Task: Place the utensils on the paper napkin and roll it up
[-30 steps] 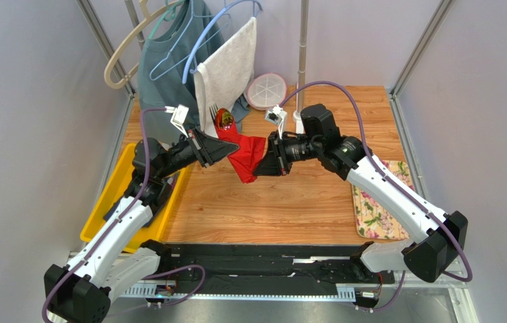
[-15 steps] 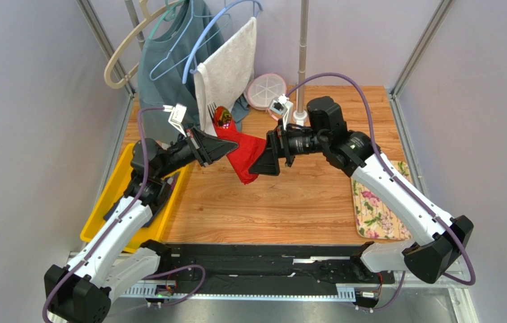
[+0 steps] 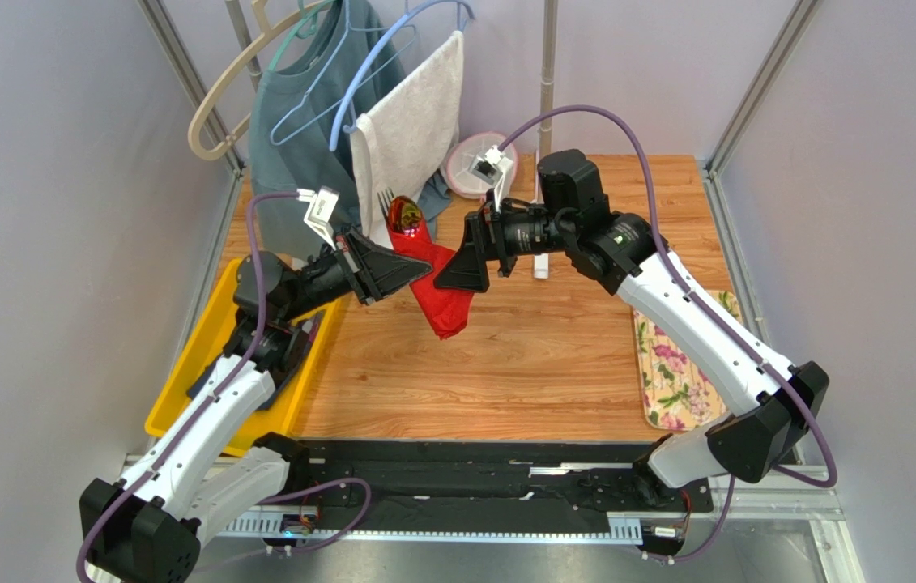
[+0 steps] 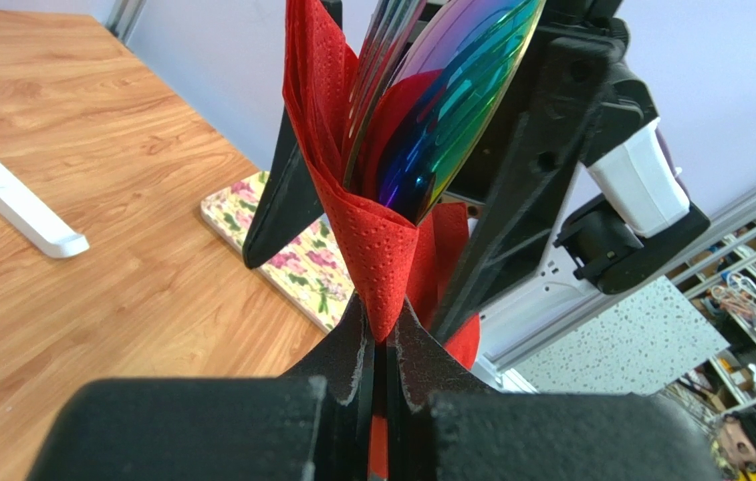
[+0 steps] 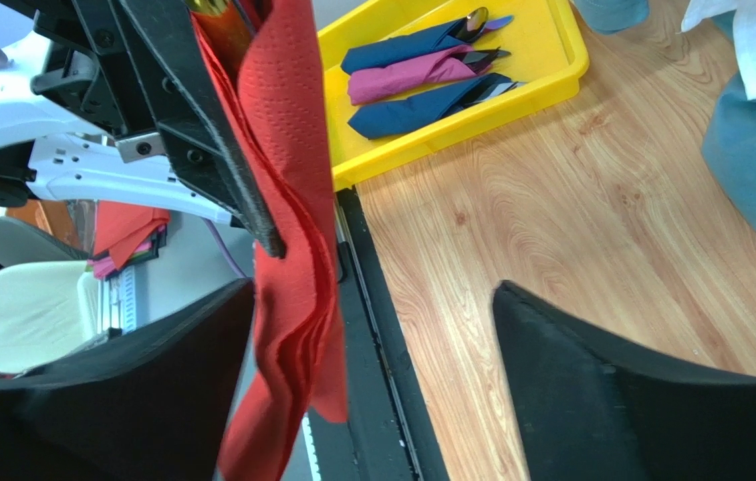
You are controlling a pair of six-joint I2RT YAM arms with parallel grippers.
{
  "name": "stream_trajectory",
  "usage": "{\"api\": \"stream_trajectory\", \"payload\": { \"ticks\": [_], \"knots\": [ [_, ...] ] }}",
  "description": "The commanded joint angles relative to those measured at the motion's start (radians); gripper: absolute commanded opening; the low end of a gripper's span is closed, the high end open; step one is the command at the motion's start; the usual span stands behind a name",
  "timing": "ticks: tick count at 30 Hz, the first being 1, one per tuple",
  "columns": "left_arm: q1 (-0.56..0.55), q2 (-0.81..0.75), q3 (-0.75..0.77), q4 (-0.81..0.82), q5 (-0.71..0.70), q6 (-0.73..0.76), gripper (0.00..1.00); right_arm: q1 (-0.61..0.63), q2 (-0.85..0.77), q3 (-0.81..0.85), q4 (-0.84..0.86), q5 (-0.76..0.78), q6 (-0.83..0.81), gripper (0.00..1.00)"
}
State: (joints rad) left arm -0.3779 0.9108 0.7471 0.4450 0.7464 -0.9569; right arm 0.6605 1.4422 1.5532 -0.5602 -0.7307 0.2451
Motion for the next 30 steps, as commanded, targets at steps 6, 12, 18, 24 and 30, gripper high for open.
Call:
{"api": "stream_trajectory", "payload": {
  "ticks": [6,12,18,24,30],
  "knots": [
    [0.004,-0.030,0.028,0.092,0.044,-0.029,0.00,0.008,-0.029,-0.034,0.066,-0.134,-0.079,0.42],
    [0.004,-0.026,0.034,0.112,0.059,-0.045,0.00,0.007,-0.035,-0.048,0.068,-0.197,-0.079,0.00],
    [0.004,-0.029,0.029,0.080,0.028,-0.020,0.01,0.008,-0.049,-0.058,0.100,-0.216,-0.027,0.00],
    [0.004,-0.013,0.032,0.081,0.013,-0.020,0.18,0.007,-0.063,-0.096,0.192,-0.237,0.097,0.00],
    [-0.007,-0.001,0.038,0.100,0.011,-0.025,0.33,0.008,-0.068,-0.122,0.256,-0.245,0.163,0.00]
  ]
}}
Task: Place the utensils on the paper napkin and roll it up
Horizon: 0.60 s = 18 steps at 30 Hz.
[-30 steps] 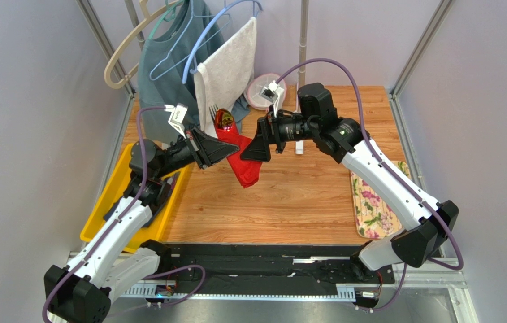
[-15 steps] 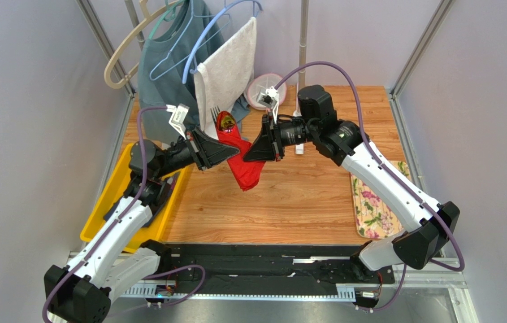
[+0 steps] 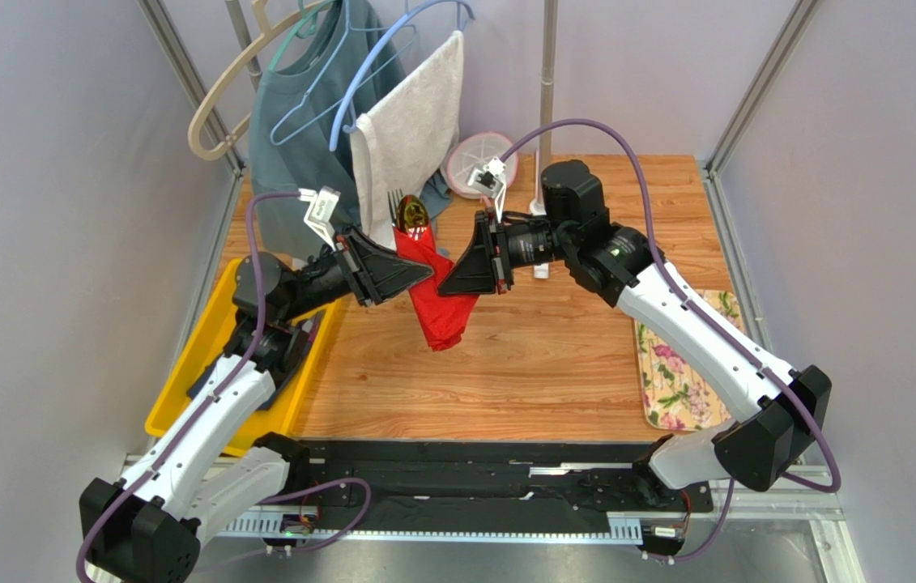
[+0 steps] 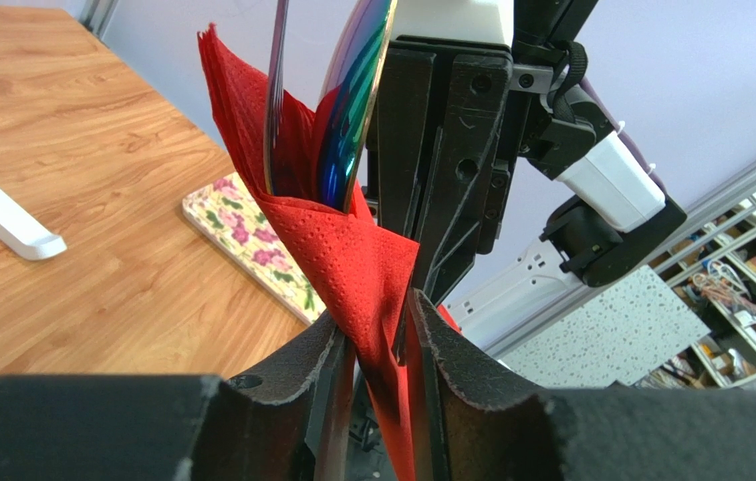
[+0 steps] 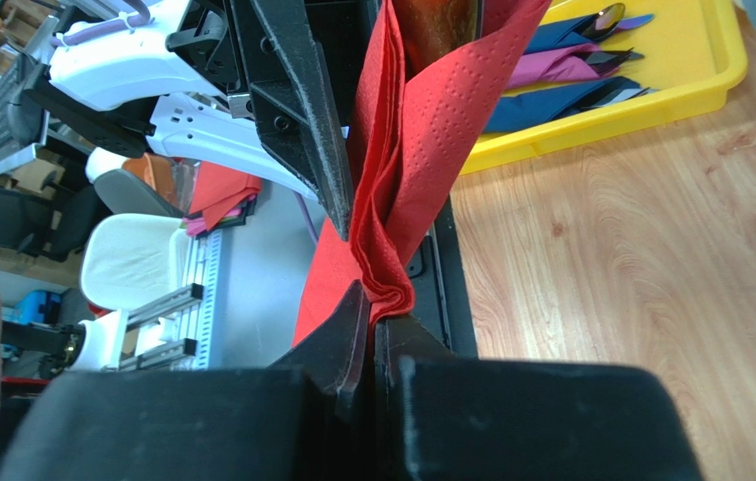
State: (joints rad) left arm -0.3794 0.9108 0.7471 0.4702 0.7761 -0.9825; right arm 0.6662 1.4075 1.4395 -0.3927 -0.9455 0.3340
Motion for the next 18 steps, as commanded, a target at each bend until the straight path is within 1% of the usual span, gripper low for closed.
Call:
{"api": "stream_trajectory", "payload": {
  "ticks": [1,9,13,18],
  "knots": [
    [-0.012,-0.001,0.040,0.076,-0.020,-0.001,0.34,0.001,-0.031,-0.011,0.104,-0.033,0.080,0.00],
    [-0.027,0.005,0.031,0.077,-0.041,-0.010,0.42,0.004,-0.038,-0.014,0.138,-0.039,0.105,0.00],
    [-0.030,0.011,0.032,0.073,-0.052,-0.013,0.45,0.012,-0.048,-0.014,0.143,-0.039,0.100,0.00],
    [-0.030,0.014,0.034,0.056,-0.064,-0.016,0.46,0.021,-0.062,-0.021,0.127,-0.019,0.059,0.00]
  ]
}}
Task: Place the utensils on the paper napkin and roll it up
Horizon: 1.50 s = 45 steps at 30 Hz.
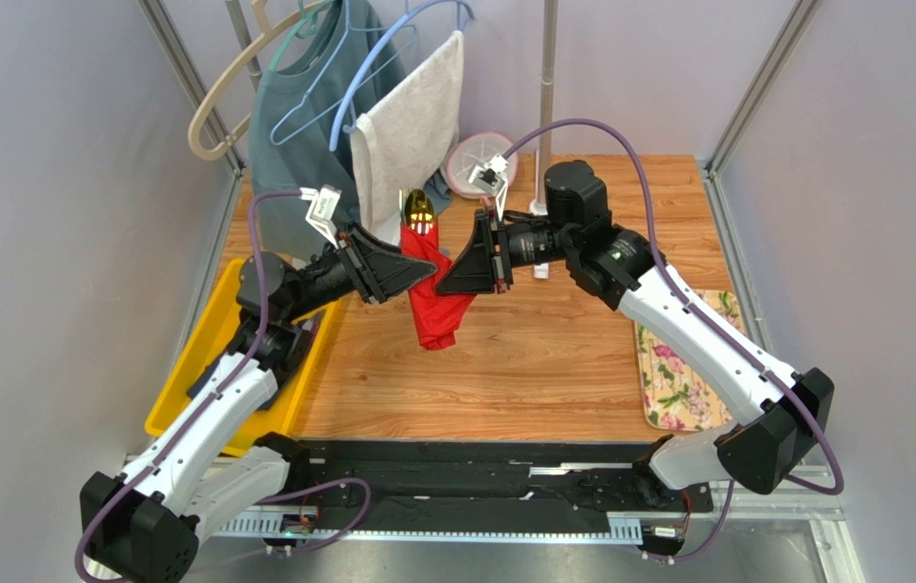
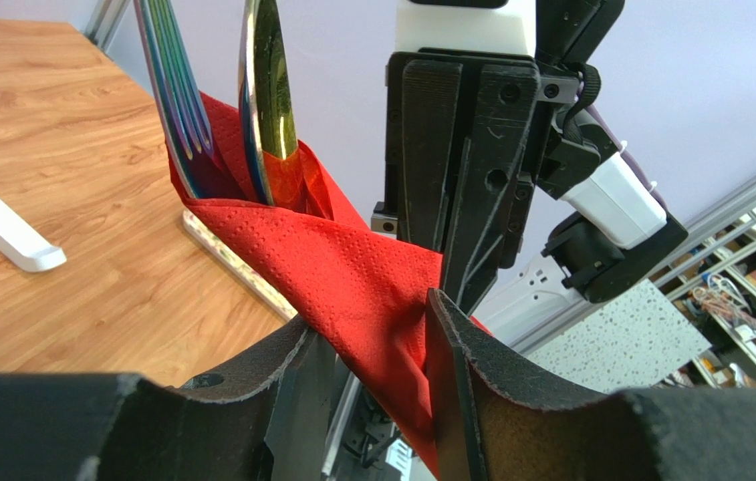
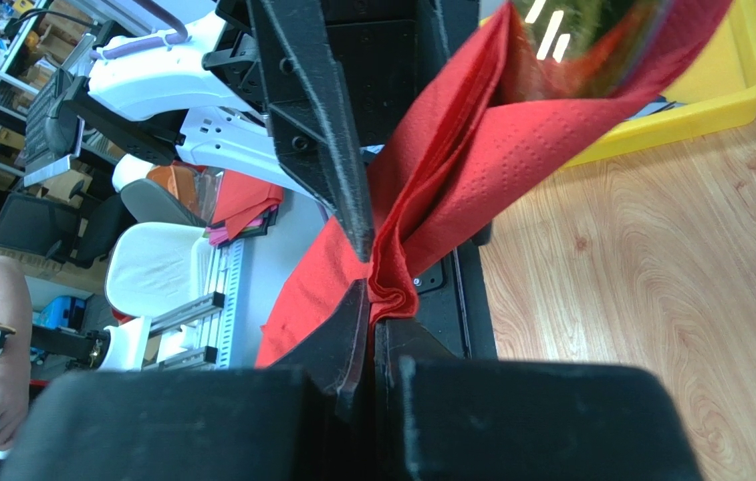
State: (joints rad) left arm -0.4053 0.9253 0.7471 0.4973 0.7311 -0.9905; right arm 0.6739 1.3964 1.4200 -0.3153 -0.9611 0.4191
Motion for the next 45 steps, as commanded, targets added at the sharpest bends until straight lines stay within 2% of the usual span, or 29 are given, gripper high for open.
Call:
{"api": "stream_trajectory", "payload": {
  "ticks": [1,13,23,28,34,37,38,39,45],
  "knots": [
    [-0.004,0.000,0.032,0.027,-0.021,-0.010,0.45,0.015,-0.054,-0.003,0.044,0.002,-0.032,0.00],
    [-0.007,-0.002,0.028,0.035,-0.012,-0.040,0.47,0.024,-0.086,-0.018,-0.010,0.045,-0.155,0.00],
    [-0.029,0.007,0.035,0.050,-0.002,-0.056,0.50,0.029,-0.077,-0.009,-0.004,0.033,-0.160,0.00],
    [-0.036,0.010,0.037,0.052,-0.009,-0.057,0.47,0.035,-0.074,-0.010,0.002,0.022,-0.155,0.00],
    [-0.036,0.014,0.046,0.069,-0.012,-0.060,0.31,0.036,-0.079,-0.026,-0.001,0.021,-0.164,0.00],
    [-0.036,0.006,0.040,0.072,-0.009,-0.057,0.17,0.036,-0.083,-0.029,-0.014,0.025,-0.166,0.00],
    [-0.036,0.000,0.038,0.073,-0.006,-0.056,0.07,0.035,-0.083,-0.030,-0.018,0.028,-0.166,0.00],
    [-0.036,-0.003,0.035,0.075,-0.004,-0.053,0.02,0.032,-0.085,-0.033,-0.022,0.030,-0.164,0.00],
    [-0.021,-0.017,0.037,0.084,0.001,-0.056,0.00,-0.014,-0.092,-0.044,-0.059,0.024,-0.137,0.02]
  ]
}}
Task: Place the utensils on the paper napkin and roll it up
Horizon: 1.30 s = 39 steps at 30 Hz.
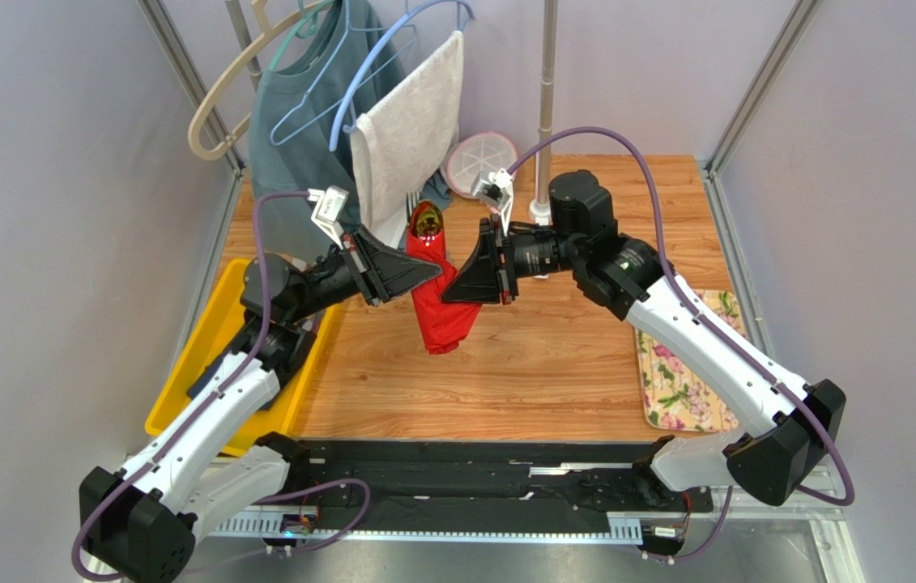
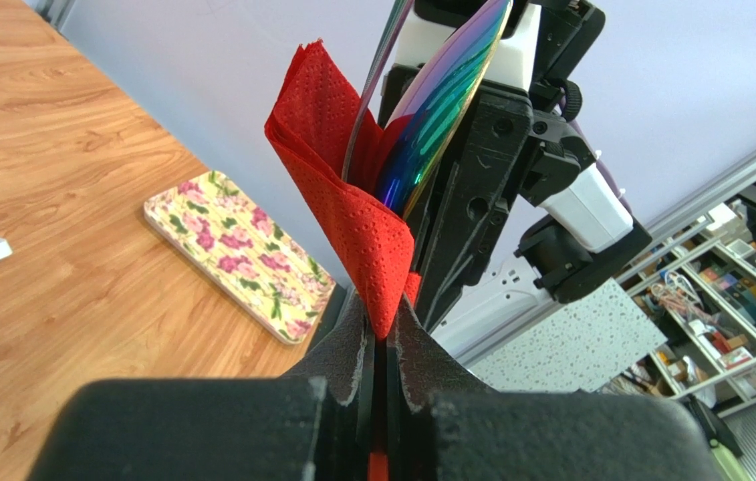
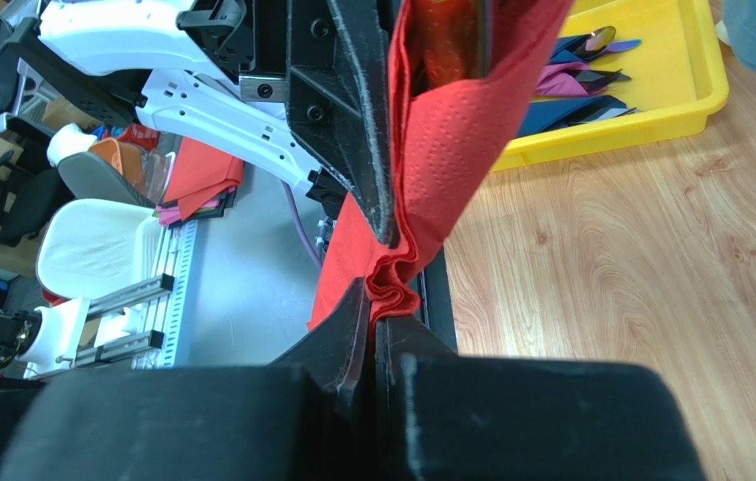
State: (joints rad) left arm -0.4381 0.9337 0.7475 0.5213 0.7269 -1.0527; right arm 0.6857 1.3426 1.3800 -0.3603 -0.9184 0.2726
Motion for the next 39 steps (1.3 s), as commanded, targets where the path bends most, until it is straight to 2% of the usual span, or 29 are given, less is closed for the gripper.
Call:
{"api": "stream_trajectory", "payload": {
  "ticks": [1,3,4,6,7,9,12,13,15,18,20,21,28,39],
  "knots": [
    [0.016,-0.027,0.038,0.063,0.005,0.008,0.00,-0.038,-0.037,0.004,-0.029,-0.020,0.007,0.11],
    [0.029,-0.029,0.044,0.063,0.006,0.010,0.00,-0.057,-0.037,0.011,-0.081,-0.023,-0.004,0.22],
    [0.033,-0.030,0.044,0.063,0.006,0.011,0.00,-0.064,-0.037,0.014,-0.100,-0.023,-0.009,0.32],
    [0.041,-0.030,0.047,0.065,0.008,0.011,0.00,-0.077,-0.046,0.021,-0.144,-0.025,-0.029,0.39],
    [0.042,-0.029,0.050,0.066,0.006,0.013,0.00,-0.087,-0.051,0.022,-0.157,-0.025,-0.036,0.46],
    [0.042,-0.027,0.050,0.065,0.008,0.013,0.00,-0.095,-0.062,0.024,-0.192,-0.027,-0.064,0.48],
    [0.042,-0.024,0.050,0.065,0.006,0.017,0.00,-0.098,-0.071,0.021,-0.203,-0.040,-0.069,0.42],
    [0.042,-0.021,0.050,0.065,0.009,0.017,0.00,-0.100,-0.072,0.021,-0.203,-0.045,-0.069,0.35],
    [0.042,-0.022,0.050,0.065,0.009,0.017,0.00,-0.100,-0.074,0.022,-0.198,-0.048,-0.064,0.32],
    [0.042,-0.022,0.050,0.066,0.014,0.017,0.00,-0.100,-0.072,0.021,-0.190,-0.045,-0.064,0.18],
    [0.042,-0.022,0.049,0.066,0.014,0.014,0.00,-0.101,-0.066,0.017,-0.183,-0.045,-0.062,0.03],
    [0.042,-0.022,0.049,0.068,0.016,0.013,0.00,-0.100,-0.060,0.016,-0.174,-0.033,-0.062,0.00],
    [0.041,-0.026,0.082,0.071,0.026,-0.024,0.00,-0.101,0.006,0.004,-0.108,0.000,-0.105,0.00],
    [0.016,-0.018,0.104,0.074,0.023,-0.050,0.00,-0.006,0.113,0.028,0.122,-0.071,0.007,0.00]
  ]
}}
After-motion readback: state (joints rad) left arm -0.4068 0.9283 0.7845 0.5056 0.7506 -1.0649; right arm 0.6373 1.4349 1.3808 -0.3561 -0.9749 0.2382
